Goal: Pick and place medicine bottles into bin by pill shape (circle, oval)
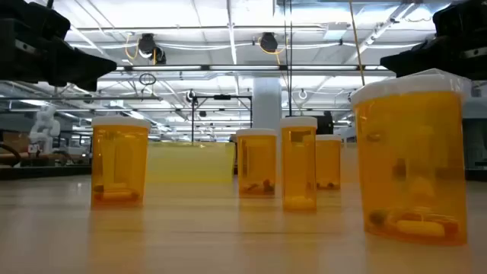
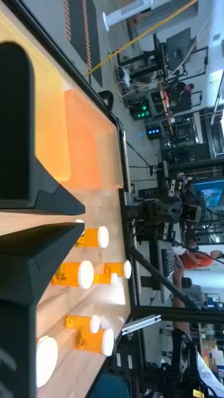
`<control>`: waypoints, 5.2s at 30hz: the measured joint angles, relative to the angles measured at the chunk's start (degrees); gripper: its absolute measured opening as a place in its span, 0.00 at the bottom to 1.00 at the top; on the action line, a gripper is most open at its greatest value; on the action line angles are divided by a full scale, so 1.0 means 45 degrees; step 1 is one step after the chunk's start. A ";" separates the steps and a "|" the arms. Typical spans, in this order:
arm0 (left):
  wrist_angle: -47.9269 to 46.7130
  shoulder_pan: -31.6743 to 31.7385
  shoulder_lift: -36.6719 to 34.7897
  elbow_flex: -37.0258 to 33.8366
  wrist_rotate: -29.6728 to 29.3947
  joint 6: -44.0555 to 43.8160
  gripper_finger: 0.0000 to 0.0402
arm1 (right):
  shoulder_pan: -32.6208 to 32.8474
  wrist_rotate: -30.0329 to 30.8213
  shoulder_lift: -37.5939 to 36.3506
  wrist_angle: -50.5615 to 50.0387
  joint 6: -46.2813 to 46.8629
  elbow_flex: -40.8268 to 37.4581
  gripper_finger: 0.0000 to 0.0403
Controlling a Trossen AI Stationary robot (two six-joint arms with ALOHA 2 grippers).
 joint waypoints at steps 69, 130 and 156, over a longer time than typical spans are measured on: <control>0.0003 0.0001 0.0003 0.0001 0.0003 0.0000 0.09 | 0.0000 -0.0001 0.0004 0.0000 0.0000 0.0000 0.00; 0.0005 0.0000 0.0005 0.0005 0.0005 0.0078 0.09 | -0.0001 -0.0003 0.0003 0.0000 -0.0005 -0.0002 0.00; 0.0010 0.0000 0.0019 0.0000 0.0000 -0.0685 0.09 | -0.0003 0.0036 0.0001 0.0003 0.0021 0.0000 0.00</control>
